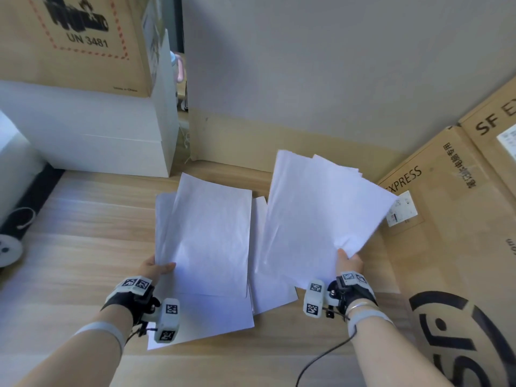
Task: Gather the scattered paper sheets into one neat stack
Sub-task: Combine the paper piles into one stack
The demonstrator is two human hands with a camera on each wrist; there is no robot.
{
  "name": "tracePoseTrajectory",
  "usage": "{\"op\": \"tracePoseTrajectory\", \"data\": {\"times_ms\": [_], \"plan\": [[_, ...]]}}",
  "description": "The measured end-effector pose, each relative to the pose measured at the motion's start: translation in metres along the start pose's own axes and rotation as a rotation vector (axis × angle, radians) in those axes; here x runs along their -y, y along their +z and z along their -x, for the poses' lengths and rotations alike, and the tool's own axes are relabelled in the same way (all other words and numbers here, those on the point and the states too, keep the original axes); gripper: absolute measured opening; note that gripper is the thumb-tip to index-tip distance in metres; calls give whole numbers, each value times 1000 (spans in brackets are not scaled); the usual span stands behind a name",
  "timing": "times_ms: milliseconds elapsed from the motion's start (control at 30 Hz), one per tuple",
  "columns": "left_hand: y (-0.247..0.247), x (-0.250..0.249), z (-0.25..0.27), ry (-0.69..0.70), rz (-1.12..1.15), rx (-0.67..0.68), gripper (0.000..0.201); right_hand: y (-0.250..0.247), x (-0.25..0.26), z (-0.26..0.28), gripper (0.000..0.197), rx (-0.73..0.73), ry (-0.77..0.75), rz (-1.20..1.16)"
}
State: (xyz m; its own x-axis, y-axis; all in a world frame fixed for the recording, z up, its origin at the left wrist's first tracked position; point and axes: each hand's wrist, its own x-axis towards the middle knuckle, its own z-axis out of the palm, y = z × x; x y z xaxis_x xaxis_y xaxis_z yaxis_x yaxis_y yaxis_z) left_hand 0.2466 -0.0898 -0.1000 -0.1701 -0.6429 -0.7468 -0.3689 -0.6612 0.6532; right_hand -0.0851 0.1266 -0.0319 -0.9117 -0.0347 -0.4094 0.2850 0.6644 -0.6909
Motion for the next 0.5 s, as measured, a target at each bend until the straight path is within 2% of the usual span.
{"op": "tracePoseTrajectory", "data": {"times_ms": [133, 200, 267, 367, 433, 500], "plan": [[5, -1, 3, 1, -35, 5, 46, 46, 9, 34, 22, 179, -75, 4], [6, -3, 3, -8, -25, 20, 45, 70, 6, 54, 26, 261, -102, 45], [5, -6, 3, -41, 9, 39, 44, 90, 1, 71, 18, 367, -99, 77], [5, -5, 6, -90, 87, 82, 60, 106, -3, 86, 22, 536, -133, 254], [8, -5, 11, 27, 53, 85, 49, 112, -2, 89, 22, 649, -181, 412], [8, -4, 16, 117, -30, 23, 49, 115, 0, 86, 24, 604, -238, 443]]}}
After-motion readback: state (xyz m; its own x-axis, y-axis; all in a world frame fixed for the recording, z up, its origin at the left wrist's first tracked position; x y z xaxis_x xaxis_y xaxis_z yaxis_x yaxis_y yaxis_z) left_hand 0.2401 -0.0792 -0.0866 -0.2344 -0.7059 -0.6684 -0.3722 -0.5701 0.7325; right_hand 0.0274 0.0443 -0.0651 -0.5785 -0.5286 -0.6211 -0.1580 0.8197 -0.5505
